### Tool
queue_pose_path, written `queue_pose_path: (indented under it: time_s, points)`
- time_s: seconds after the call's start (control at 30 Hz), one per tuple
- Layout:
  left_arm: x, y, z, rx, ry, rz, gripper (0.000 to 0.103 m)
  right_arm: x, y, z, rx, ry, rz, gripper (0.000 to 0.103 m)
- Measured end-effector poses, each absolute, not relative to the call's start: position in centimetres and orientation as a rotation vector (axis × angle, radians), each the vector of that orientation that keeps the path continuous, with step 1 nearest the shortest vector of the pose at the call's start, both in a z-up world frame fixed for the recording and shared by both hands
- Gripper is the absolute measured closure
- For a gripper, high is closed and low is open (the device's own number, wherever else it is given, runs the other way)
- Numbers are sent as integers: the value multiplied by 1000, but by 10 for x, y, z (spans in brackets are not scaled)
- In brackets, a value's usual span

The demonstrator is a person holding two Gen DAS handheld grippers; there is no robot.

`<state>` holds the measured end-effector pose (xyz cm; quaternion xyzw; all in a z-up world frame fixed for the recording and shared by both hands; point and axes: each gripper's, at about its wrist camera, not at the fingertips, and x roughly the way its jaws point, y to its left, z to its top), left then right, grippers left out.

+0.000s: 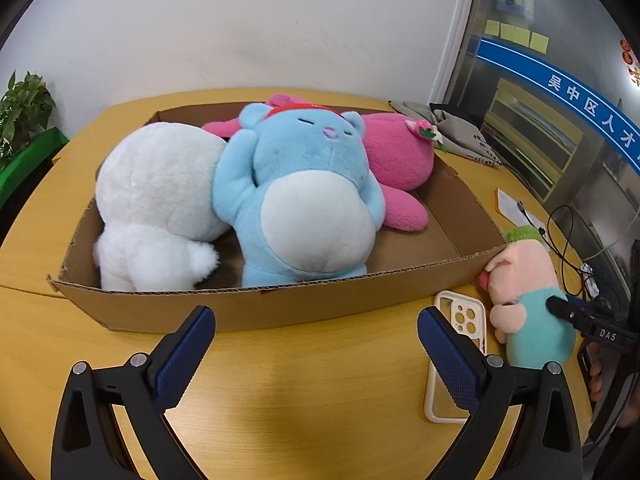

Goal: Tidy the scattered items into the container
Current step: 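Close both grippers on the pig plush and lift it, then lower the pig plush into the box beside the blue plush, open both grippers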

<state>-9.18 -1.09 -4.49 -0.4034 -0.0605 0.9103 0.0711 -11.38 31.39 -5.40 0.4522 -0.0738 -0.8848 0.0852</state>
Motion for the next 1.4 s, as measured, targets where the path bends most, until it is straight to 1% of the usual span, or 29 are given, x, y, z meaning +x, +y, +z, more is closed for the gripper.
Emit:
queue_pose_path:
  time_s: [0.07, 0.13, 0.2, 0.3, 0.37, 0.53, 0.63, 0.73, 0.8, 0.87, 0.9, 0.93, 0.97, 1.0, 1.03, 1.07, 1.13, 1.2, 1.23, 1.3, 1.33, 1.4]
  points:
    - [-92, -7, -46, -1216, -183, 2724, 1, -117, 308, -66, 1367, -287, -2520, 15]
    - [-91, -4, -46, -1213, -176, 2716, 1, -118, 293, -75, 1381, -249, -2441, 15]
    - [-90, -2, -45, -1210, -172, 2712, 1, -113, 276, -79, 1370, -170, -2416, 15]
    - [-90, 1, -43, -1198, -192, 2696, 1, -100, 258, -74, 1309, -59, -2443, 23]
    - [-92, 5, -41, -1187, -224, 2669, 1, -92, 251, -71, 1284, -34, -2430, 24]
    - [-109, 29, -33, -1143, -322, 2542, 0, -68, 233, -71, 1242, 30, -2373, 24]
    - [-127, 56, -42, -1199, -310, 2436, 0, -62, 228, -71, 1222, 32, -2360, 24]
    - [-138, 76, -48, -1217, -272, 2439, 1, -63, 226, -72, 1222, 25, -2365, 25]
    - [-141, 83, -48, -1217, -275, 2395, 13, -63, 231, -72, 1221, -32, -2371, 25]
    - [-143, 83, -46, -1232, -313, 2328, 44, -64, 235, -70, 1206, -58, -2379, 26]
    - [-144, 83, -43, -1236, -317, 2306, 48, -64, 235, -68, 1197, -54, -2383, 26]
    - [-144, 84, -37, -1228, -304, 2304, 49, -65, 235, -67, 1190, -48, -2384, 27]
    - [-144, 84, -31, -1216, -293, 2308, 49, -66, 234, -65, 1181, -45, -2385, 27]
    - [-144, 82, -24, -1196, -296, 2300, 46, -69, 232, -61, 1164, -44, -2387, 27]
    - [-143, 81, -18, -1179, -308, 2280, 31, -72, 231, -57, 1143, -46, -2389, 27]
    - [-144, 79, -12, -1160, -327, 2253, 13, -75, 229, -52, 1117, -48, -2390, 28]
    - [-146, 75, 0, -1105, -331, 2257, 2, -80, 224, -40, 1057, -35, -2394, 28]
    - [-149, 74, 2, -1100, -299, 2295, 1, -86, 218, -32, 1014, -12, -2403, 28]
    - [-153, 73, 0, -1111, -298, 2294, 3, -89, 217, -30, 1002, -10, -2404, 28]
    - [-162, 72, -7, -1140, -321, 2249, 17, -92, 218, -29, 981, -44, -2394, 28]
    - [-166, 73, -8, -1144, -337, 2220, 26, -92, 219, -28, 967, -55, -2392, 29]
    - [-171, 76, 0, -1121, -326, 2224, 28, -95, 219, -25, 956, -58, -2401, 29]
